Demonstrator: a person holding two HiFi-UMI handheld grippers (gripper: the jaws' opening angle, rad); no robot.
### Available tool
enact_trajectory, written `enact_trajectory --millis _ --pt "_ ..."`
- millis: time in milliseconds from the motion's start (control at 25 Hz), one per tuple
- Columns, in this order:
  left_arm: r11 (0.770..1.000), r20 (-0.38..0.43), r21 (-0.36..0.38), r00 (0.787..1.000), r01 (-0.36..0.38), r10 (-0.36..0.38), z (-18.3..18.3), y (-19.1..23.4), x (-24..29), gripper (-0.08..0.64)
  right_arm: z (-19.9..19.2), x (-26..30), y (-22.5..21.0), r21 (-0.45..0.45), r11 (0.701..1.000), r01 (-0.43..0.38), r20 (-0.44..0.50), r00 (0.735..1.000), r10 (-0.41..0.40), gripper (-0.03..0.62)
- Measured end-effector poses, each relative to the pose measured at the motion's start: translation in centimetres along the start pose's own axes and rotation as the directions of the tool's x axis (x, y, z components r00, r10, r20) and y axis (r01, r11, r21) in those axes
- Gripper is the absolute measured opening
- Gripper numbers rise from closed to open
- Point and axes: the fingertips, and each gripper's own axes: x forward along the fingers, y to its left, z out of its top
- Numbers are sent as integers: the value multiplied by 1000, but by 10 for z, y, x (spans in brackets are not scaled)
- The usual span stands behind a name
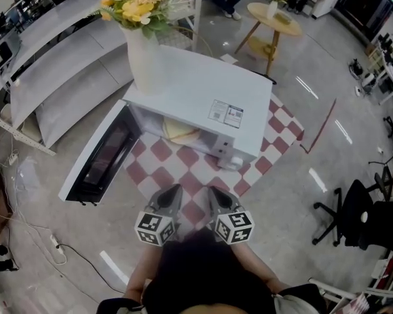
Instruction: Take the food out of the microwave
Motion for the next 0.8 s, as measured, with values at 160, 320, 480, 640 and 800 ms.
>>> enact_trajectory --millis 160,320,480,640,800 --pt "1000 12 -6 1000 -29 29 1 3 8 11 5 11 -8 -15 999 -28 -6 1000 28 0" --pt "998 25 -9 998 -60 60 4 8 13 11 7 21 -10 -21 998 -61 -18 998 61 0" --pt "995 40 -17 995 -94 94 6 11 13 9 8 28 -11 -28 996 -90 -24 996 90 0" --pt "993 52 -17 992 -114 115 7 9 12 11 7 32 -13 -27 994 -110 -27 994 109 0" --pt "992 54 -14 991 -126 126 8 7 11 11 10 34 -12 -22 992 -125 -23 992 124 0"
